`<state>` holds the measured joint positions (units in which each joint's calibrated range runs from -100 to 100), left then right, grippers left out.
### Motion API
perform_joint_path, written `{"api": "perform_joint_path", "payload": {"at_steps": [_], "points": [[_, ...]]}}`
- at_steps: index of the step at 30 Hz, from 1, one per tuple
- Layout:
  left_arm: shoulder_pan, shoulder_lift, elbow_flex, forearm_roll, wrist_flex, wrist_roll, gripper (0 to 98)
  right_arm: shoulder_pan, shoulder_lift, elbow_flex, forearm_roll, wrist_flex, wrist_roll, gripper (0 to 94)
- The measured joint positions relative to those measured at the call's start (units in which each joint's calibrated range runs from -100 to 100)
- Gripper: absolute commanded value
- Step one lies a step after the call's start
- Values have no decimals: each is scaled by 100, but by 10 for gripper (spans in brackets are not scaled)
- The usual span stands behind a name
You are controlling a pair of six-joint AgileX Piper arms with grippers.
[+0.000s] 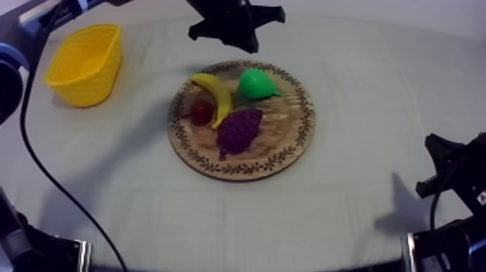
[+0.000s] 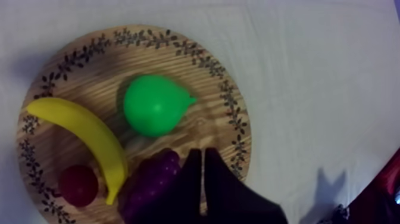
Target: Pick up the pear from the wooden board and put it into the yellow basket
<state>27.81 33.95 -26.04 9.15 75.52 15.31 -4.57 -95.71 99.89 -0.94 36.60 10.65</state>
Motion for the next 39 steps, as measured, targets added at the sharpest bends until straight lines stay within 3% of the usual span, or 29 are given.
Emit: {"api": "perform_joint_path", "payload": {"at_steps": [6,12,20,30,35,39], "points": [[-59,286,-209,76,82,-139,0,0,0,0,0,0,6,4],[-100,361,-342,96,29,-624,0,0,0,0,0,0,6,4],[-100,389,-520,26,304,-1955,3,0,0,0,0,0,3,4],[-78,338,-562,78,760,-3765,28,0,0,0,0,0,0,4],[-78,287,-624,24,981,-4350,43,0,0,0,0,0,0,4],[-78,228,-576,0,1026,-4509,129,0,0,0,0,0,0,4]]}}
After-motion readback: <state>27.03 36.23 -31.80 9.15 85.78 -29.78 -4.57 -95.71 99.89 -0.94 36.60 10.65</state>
